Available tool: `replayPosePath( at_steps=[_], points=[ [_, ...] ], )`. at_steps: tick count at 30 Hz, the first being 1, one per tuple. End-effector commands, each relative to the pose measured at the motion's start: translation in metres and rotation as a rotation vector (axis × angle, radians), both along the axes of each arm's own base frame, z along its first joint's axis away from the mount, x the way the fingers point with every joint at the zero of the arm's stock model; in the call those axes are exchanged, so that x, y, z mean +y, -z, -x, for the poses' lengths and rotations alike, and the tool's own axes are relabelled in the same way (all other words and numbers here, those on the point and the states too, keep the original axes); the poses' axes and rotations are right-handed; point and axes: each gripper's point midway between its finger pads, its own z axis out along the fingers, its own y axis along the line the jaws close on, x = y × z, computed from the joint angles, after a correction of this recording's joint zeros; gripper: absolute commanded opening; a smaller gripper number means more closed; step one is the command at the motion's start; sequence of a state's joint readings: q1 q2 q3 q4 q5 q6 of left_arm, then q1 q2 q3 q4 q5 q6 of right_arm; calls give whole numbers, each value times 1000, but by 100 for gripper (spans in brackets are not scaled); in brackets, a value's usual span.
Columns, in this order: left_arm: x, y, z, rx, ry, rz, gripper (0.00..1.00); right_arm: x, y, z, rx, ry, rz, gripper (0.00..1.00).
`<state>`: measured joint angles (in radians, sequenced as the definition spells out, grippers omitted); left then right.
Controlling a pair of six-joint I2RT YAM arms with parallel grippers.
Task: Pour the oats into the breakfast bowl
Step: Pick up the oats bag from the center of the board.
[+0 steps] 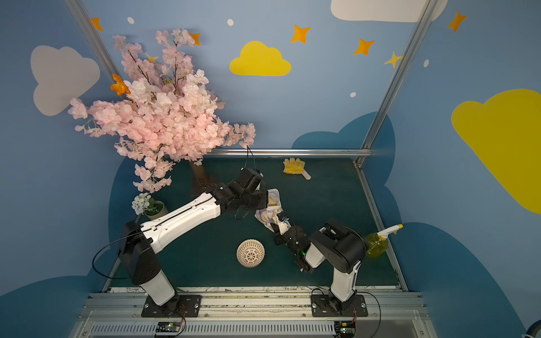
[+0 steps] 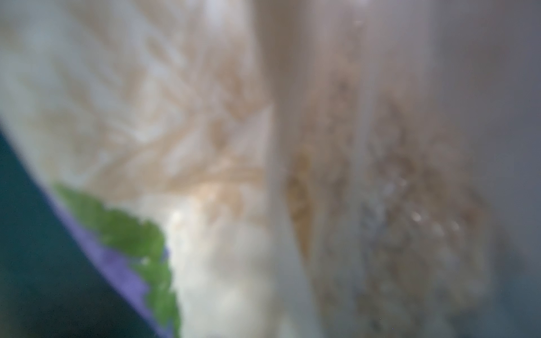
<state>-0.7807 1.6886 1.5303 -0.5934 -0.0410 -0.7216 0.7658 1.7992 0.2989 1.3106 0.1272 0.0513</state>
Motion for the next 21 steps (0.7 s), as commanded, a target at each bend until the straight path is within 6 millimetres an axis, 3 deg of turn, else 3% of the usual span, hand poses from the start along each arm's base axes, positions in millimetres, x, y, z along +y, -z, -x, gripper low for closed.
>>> replayPosePath(
  at_steps=[1, 6, 10, 16, 21],
  points=[
    [11, -54, 10, -115, 17, 81, 3, 1, -58, -3, -191, 36, -51, 0],
    [31, -68, 29, -155, 19, 116, 5, 4, -83, 7, -238, 73, 47, 0],
    [37, -74, 42, -166, 39, 152, 15, -5, -88, 9, -103, 148, 204, 0],
    [41, -100, 59, -213, 85, 240, 32, -21, -123, 17, -110, 189, 238, 0],
    [60, -124, 74, -284, 72, 283, 43, -31, -153, 27, -162, 203, 335, 0]
  ],
)
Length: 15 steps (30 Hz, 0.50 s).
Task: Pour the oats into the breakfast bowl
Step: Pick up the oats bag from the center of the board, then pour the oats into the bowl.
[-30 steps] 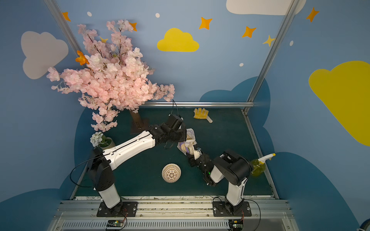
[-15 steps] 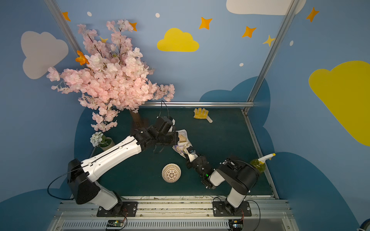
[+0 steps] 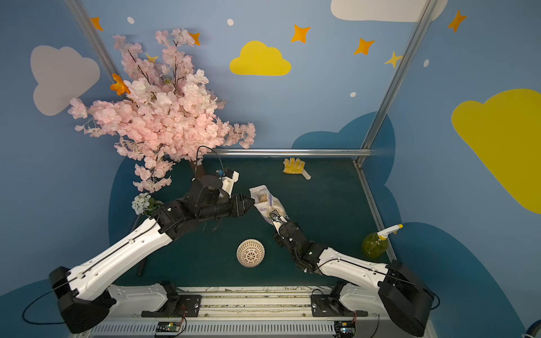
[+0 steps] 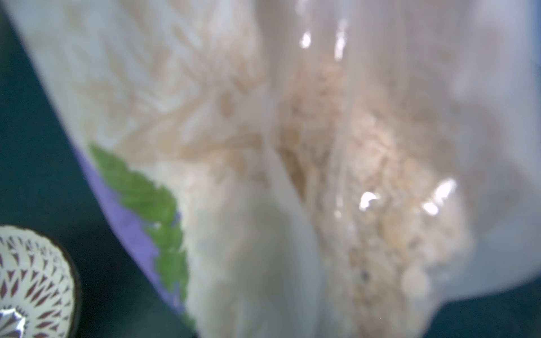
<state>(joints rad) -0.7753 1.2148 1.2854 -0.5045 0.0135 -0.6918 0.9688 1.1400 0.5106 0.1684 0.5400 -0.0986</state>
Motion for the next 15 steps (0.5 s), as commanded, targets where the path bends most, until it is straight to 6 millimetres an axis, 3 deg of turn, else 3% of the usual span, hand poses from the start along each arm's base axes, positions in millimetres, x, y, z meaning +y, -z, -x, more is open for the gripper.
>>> replayPosePath(
  at_steps=[1, 8, 15],
  points=[
    [9, -25, 10, -78, 8, 60, 45, 0, -79, -7, -157, 40, -67, 0],
    [39, -17, 22, -120, -51, 42, 58, 3, -109, 19, -175, -71, 64, 0],
    [64, -13, 33, -154, -101, 25, 66, 5, -121, 46, -200, -176, 150, 0]
  ],
)
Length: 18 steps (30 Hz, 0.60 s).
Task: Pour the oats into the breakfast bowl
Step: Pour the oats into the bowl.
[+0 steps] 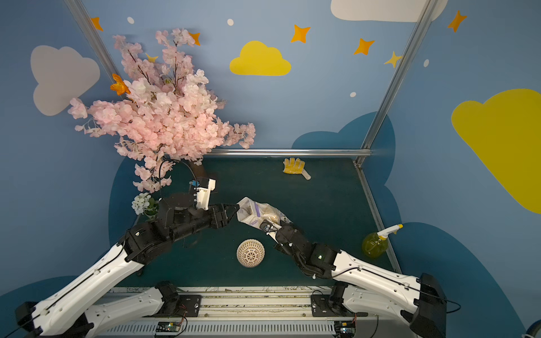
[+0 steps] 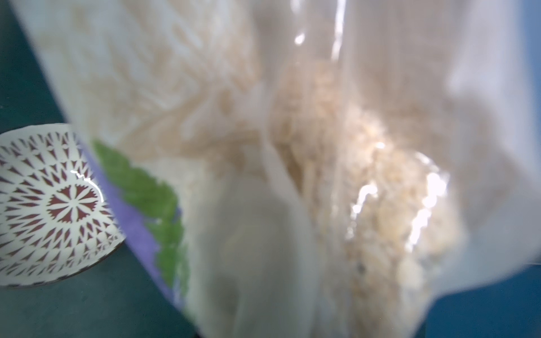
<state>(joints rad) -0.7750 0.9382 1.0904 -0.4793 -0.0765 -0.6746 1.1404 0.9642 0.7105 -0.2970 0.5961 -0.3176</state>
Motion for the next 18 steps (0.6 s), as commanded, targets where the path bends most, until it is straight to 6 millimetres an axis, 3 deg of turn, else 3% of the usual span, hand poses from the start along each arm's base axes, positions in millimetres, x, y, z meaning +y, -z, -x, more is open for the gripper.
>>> replayPosePath(
  at_steps=[1, 8, 18],
  points=[
    [13, -5, 3, -39, -31, -8, 67, -2, -66, -4, -123, 34, -125, 0],
    [18, 7, 11, -15, -29, 3, 69, -13, -67, 3, -145, 6, 0, 0],
    [11, 44, 16, 88, -13, 20, 72, -44, -56, 9, -165, -6, 228, 0]
  ],
)
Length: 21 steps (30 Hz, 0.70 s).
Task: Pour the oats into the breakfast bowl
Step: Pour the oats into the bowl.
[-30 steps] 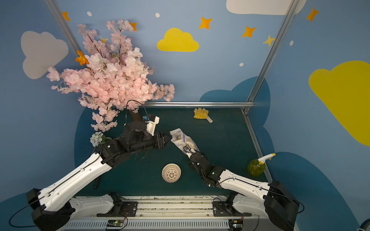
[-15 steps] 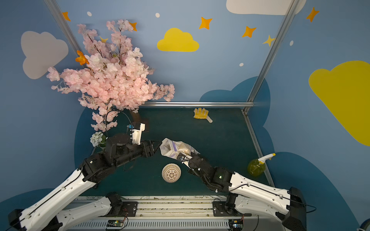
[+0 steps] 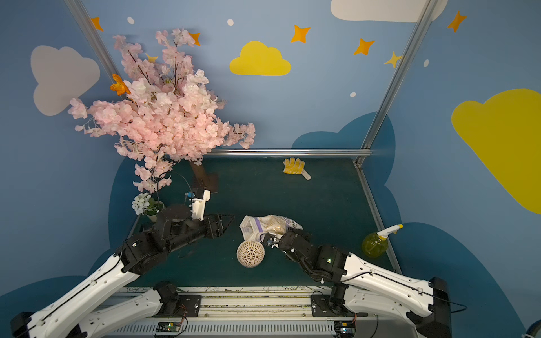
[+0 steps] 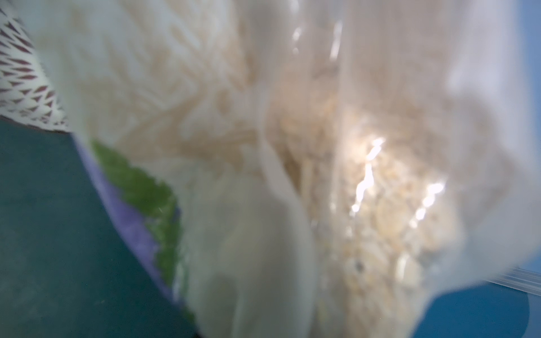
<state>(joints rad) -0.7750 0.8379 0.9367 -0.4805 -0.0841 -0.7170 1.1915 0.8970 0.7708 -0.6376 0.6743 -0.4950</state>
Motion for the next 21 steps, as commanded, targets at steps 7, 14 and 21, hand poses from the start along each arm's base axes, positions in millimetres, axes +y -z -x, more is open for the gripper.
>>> replayPosePath(
  at_steps=[7, 14, 21],
  points=[
    [-22, 26, 7, 129, 36, 135, 72, -9, -47, -8, -148, 35, -21, 0],
    [-36, 40, 16, 174, 50, 137, 73, -8, -36, -3, -174, -1, 90, 0],
    [-39, 57, 22, 210, 12, 157, 73, -7, -38, -3, -259, -3, 197, 0]
  ],
)
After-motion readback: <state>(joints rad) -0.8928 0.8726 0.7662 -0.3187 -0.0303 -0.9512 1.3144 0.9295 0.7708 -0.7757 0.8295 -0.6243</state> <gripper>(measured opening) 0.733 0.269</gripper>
